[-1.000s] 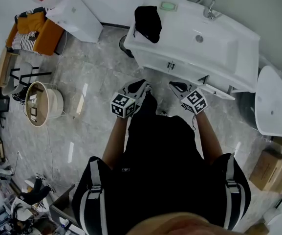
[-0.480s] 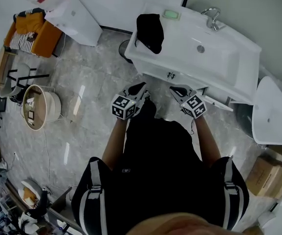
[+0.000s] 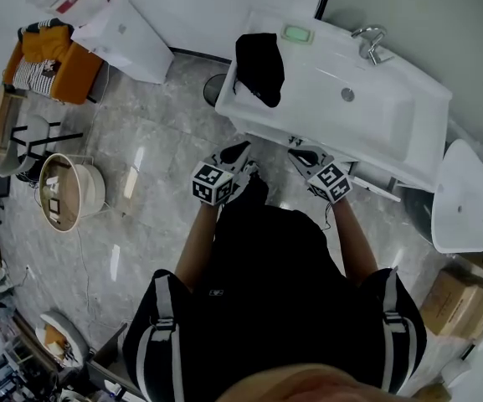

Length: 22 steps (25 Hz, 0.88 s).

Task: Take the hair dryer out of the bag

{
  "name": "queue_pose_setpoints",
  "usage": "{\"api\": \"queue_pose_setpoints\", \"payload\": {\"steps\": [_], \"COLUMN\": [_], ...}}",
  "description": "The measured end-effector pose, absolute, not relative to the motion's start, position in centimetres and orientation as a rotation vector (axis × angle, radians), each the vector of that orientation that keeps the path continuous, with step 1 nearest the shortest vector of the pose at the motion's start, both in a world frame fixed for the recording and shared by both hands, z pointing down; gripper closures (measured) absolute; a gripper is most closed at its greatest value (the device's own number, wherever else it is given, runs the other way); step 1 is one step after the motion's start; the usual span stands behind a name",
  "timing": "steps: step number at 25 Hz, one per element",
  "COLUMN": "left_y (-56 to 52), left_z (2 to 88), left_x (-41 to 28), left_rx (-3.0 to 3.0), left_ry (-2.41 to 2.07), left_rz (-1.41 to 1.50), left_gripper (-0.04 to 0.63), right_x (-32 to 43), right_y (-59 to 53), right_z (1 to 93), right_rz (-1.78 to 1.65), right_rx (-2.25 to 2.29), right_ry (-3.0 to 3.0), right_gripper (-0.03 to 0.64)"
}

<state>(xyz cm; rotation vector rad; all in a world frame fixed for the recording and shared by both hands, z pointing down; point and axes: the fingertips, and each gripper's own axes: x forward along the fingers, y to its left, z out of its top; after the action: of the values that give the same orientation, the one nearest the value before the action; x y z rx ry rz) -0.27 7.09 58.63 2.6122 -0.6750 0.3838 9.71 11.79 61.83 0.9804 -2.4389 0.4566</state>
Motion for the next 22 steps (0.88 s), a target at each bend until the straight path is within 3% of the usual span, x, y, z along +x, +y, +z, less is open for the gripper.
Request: {"api": "queue_pose_setpoints", "payload": {"steps": [22], "left_y": [-5.0], "left_z": [59.6], "left_x": [-0.8], "left_rx": [2.593], "left_ry": [-0.609], "left_rz": [0.348], "left_gripper": [0.575], "right_x": [7.9], "right_y": [-0.1], "right_z": [61.7], "right_rz": [0.449], "right_rx": [0.983], "right_ry": [-2.393], "right_gripper": [0.557]}}
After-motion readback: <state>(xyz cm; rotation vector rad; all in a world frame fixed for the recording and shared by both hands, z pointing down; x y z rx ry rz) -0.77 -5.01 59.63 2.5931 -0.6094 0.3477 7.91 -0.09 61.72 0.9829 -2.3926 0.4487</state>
